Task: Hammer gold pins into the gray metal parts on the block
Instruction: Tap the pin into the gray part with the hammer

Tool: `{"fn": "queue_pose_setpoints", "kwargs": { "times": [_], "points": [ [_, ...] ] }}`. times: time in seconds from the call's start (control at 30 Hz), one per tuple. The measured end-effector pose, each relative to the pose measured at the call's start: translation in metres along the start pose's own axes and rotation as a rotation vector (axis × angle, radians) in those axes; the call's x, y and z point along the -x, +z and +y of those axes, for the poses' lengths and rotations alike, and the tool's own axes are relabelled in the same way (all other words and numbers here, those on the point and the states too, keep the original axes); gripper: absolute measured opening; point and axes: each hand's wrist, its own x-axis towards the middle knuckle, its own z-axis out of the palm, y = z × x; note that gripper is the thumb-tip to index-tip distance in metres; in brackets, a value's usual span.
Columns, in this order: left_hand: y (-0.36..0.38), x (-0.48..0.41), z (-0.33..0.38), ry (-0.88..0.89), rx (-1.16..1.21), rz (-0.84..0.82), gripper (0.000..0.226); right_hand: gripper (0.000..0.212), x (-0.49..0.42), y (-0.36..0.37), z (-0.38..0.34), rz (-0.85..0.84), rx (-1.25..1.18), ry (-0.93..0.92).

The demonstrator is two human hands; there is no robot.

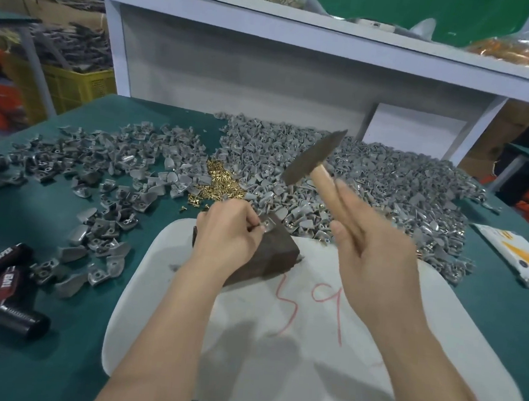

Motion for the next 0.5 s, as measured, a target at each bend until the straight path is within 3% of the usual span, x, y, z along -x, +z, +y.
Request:
{"fn": "queue_pose_setpoints", "kwargs": {
  "times": [0.1, 0.17, 0.27, 0.4, 0.5],
  "points": [
    [-0.001, 0.001, 0.001, -0.031, 0.006, 0.023, 0.028, 0.048, 0.004, 0.005, -0.001, -0.267, 0.125, 0.045],
    [-0.001, 0.001, -0.001, -0.032, 0.01, 0.024, 0.026, 0.048, -0.003, 0.003, -0.002, -0.172, 0.181, 0.043],
    [-0.001, 0.0, -0.001, 0.005, -0.01, 0.016, 0.026, 0.051, -0.004, 0.003, -0.001, 0.039, -0.005, 0.038],
    [-0.002, 0.0, -0.001, -0.028, -0.001, 0.022, 0.019, 0.049, 0.003, 0.009, 0.004, -0.281, 0.054, 0.058],
    [-0.002, -0.001, -0.001, -0.033, -0.025, 0.007, 0.018, 0.046, -0.014, 0.01, 0.015, -0.293, 0.057, 0.08]
  ]
}}
